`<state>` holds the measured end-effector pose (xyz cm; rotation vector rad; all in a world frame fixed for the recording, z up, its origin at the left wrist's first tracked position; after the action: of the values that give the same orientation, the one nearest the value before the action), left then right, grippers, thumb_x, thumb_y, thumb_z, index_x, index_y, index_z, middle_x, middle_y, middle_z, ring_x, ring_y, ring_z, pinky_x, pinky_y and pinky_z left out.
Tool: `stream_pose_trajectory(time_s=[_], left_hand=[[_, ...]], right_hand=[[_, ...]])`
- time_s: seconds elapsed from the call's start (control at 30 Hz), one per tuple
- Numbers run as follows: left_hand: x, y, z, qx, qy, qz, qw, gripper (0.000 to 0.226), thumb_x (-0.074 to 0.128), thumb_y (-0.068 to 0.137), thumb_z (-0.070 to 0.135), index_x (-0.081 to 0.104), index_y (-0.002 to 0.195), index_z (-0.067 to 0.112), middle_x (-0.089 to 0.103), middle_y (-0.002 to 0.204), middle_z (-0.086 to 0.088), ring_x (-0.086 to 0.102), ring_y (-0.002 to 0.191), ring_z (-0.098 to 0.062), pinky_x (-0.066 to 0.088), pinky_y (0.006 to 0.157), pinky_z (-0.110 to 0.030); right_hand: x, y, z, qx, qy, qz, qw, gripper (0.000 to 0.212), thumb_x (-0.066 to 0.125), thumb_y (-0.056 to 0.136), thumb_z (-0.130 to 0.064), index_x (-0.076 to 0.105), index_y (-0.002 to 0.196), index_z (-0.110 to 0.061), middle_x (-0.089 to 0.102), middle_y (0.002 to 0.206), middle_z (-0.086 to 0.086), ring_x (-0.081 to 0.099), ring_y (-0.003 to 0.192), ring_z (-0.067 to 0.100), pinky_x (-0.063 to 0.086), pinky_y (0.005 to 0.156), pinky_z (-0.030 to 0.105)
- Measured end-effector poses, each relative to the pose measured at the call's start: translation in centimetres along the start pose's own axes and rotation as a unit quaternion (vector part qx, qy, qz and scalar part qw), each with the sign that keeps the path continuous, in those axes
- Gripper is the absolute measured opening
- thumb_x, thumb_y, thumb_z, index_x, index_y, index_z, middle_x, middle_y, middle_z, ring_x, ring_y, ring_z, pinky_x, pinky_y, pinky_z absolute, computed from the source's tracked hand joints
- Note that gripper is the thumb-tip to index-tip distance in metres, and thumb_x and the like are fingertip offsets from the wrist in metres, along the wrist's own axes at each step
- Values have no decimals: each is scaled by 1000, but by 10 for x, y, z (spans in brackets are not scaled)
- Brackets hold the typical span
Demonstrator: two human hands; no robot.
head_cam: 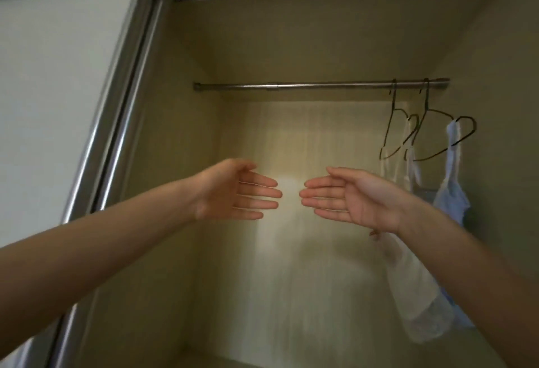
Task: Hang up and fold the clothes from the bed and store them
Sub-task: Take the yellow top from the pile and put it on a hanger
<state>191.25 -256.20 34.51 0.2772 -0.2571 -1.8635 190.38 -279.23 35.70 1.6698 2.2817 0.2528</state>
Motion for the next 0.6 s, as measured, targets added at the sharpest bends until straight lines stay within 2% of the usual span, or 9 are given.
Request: stream_pose_trajectory(time_s=[0.1,0.27,0.4,0.6], left_hand=[[-48,-30,-7,-14,-16,69,997,42,34,100,33,65,110,6,72,110,-14,69,98,-28,47,97,-41],[-129,-102,-13,-33,-20,198,979,40,39,100,30,66,108,2,73,107,-15,69,96,-29,52,90,-41],[-188,-173,-13,-43,-9,275,960,42,39,99,28,65,117,0,70,116,-17,66,110,-32,47,100,-45],[-262,-279,-1,-49,-7,375,926,42,40,97,27,66,114,-1,70,115,-19,68,105,-33,49,96,-45]], right_hand=[[36,25,13,1,41,-42,998,40,44,101,-33,65,116,-2,71,115,15,69,107,25,54,93,36],[112,61,34,14,107,-119,987,43,42,102,-35,67,111,-2,72,113,16,72,101,25,57,86,36],[187,75,53,30,145,-171,974,47,41,101,-38,66,115,-1,71,115,16,70,105,26,53,95,40],[307,80,66,49,178,-234,955,48,42,102,-39,63,122,-2,70,117,16,68,109,28,50,98,41]])
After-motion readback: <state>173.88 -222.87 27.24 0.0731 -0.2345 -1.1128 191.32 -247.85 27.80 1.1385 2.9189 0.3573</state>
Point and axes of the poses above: each hand's wrist, its own y-axis towards the middle knuckle, its own x-axis out of the palm, z = x × y, the point moved 2 cm from there along y, towards the middle knuckle
